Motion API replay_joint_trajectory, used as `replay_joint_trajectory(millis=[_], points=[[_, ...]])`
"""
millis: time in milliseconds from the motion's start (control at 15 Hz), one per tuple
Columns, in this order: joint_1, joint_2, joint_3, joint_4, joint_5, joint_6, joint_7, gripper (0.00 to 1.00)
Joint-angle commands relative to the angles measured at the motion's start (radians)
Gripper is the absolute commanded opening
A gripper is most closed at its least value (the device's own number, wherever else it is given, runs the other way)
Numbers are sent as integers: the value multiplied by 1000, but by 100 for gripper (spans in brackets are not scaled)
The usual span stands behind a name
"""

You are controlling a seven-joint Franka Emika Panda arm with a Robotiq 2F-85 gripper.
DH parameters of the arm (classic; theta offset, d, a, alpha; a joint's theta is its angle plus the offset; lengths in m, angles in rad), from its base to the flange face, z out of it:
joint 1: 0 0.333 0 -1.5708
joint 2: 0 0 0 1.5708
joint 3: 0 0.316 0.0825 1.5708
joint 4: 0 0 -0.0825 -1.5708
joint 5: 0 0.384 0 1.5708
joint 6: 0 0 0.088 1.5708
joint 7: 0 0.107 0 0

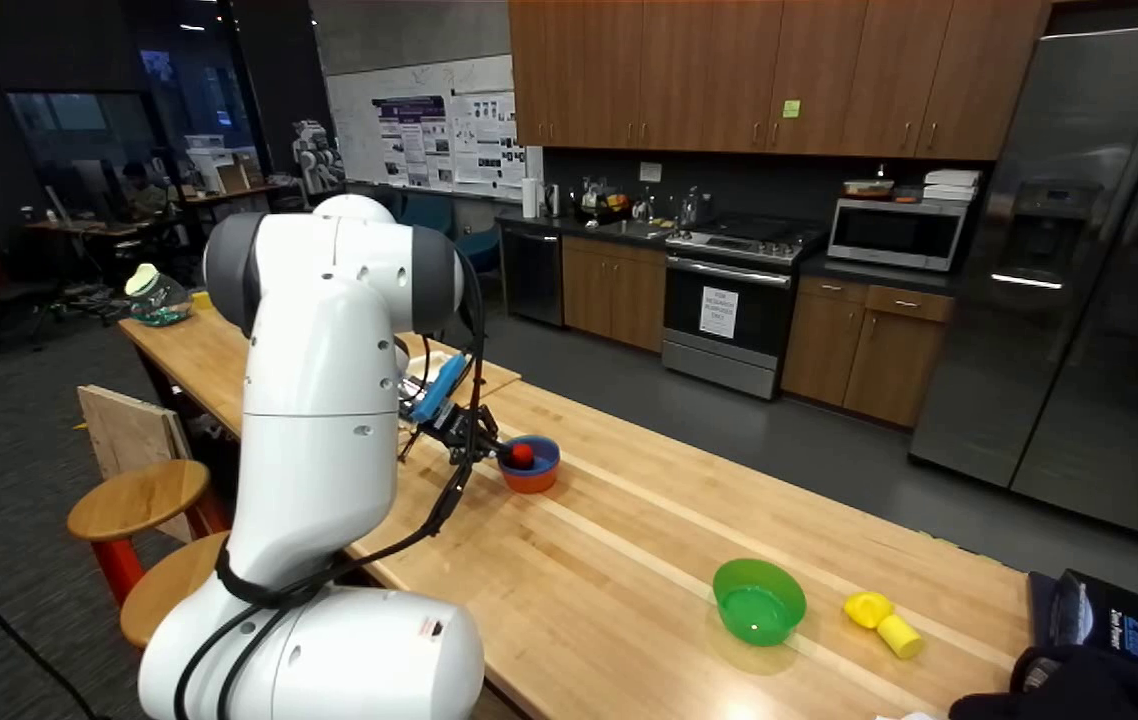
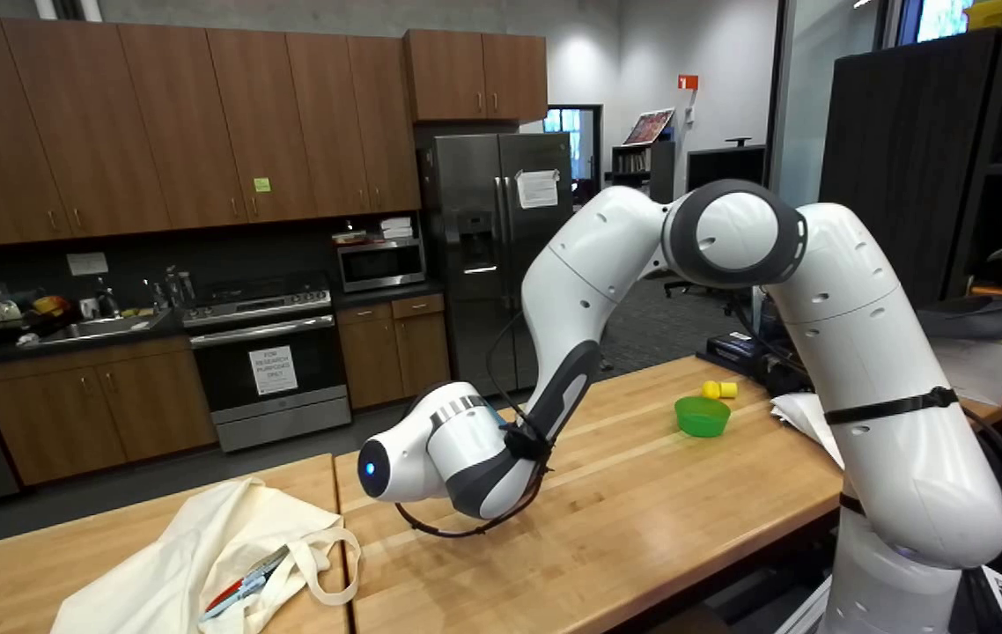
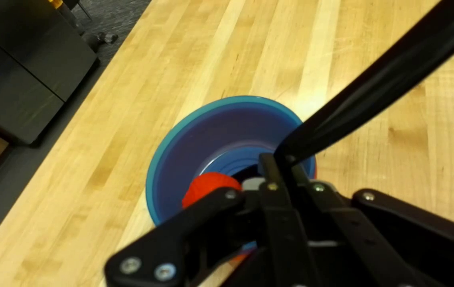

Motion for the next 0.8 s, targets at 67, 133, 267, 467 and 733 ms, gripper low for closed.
replay_joint_trajectory(millis=[67, 133, 267, 467, 733], points=[[4, 29, -2, -13, 15, 34, 1, 2], [5, 30, -2, -13, 14, 30, 1, 2], [7, 32, -3, -11, 12, 21, 3, 2], [16, 35, -6, -8, 6, -4, 9, 2], [29, 32, -5, -8, 2, -40, 19, 2]])
